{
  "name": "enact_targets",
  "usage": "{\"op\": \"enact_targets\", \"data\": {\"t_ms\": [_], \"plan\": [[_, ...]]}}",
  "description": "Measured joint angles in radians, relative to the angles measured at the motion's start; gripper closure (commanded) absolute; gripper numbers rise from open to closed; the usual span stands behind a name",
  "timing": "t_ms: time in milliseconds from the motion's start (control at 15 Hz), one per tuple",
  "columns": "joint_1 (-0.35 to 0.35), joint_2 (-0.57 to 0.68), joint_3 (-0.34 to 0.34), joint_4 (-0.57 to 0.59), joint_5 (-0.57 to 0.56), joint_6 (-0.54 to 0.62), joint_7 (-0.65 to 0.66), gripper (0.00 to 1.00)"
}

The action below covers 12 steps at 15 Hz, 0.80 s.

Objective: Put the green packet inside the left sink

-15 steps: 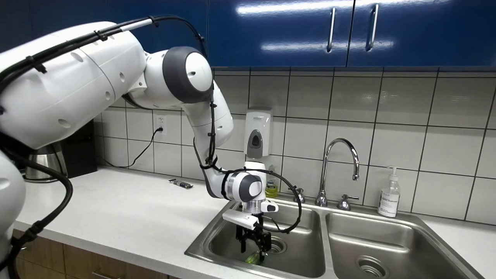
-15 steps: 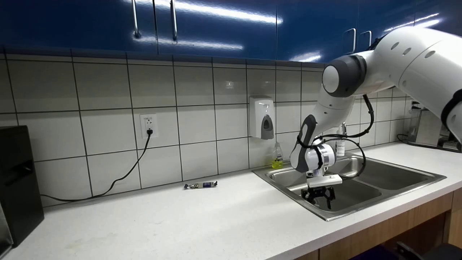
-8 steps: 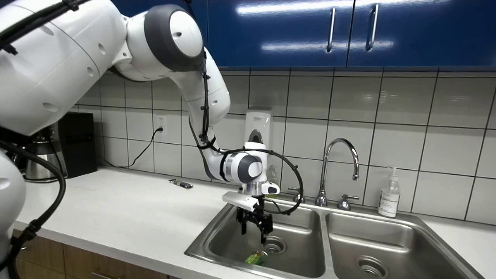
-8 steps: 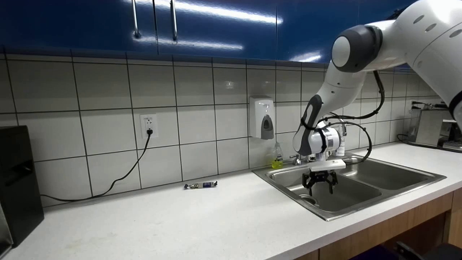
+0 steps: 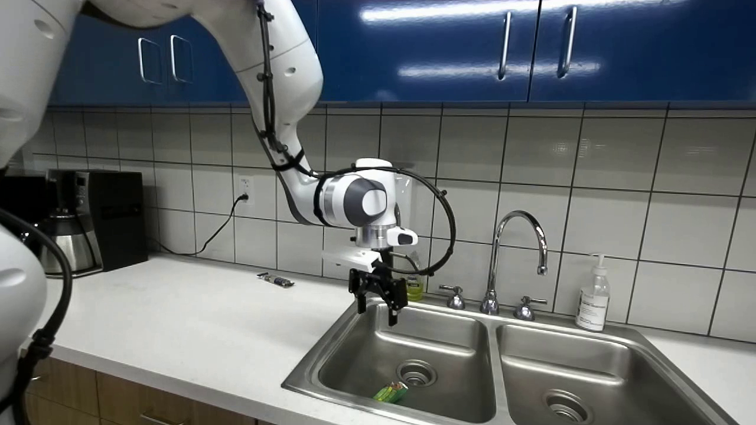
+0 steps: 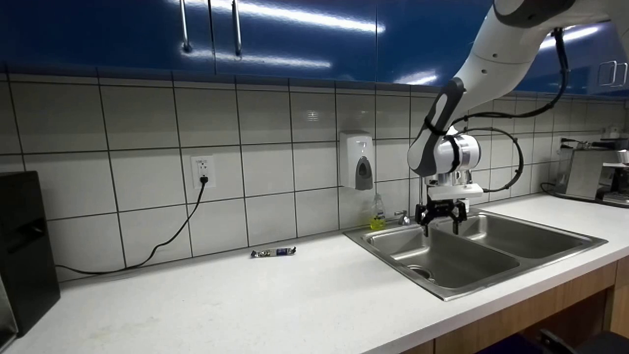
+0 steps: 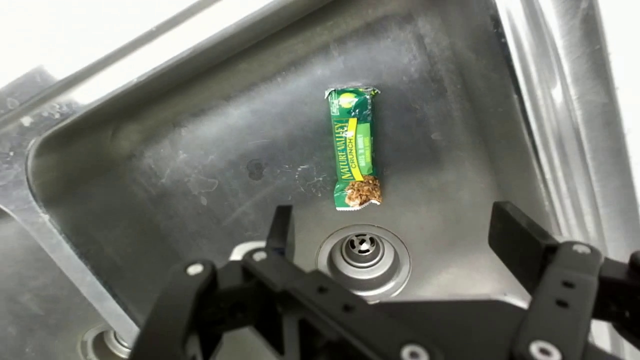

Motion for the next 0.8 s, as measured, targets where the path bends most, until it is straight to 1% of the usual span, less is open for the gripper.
{"op": "enact_targets", "data": {"t_ms": [200,333,800], "plan": [[0.030,-0.119,0.010,-0.085,-0.037,-0.014,0.000,0.00],[0.050,-0.181,0.032,-0.135,-0.060,-0.024,0.000,0.00],[0.122,-0.327,0.150,-0.292,-0.076,-0.028,0.002,0.00]]}}
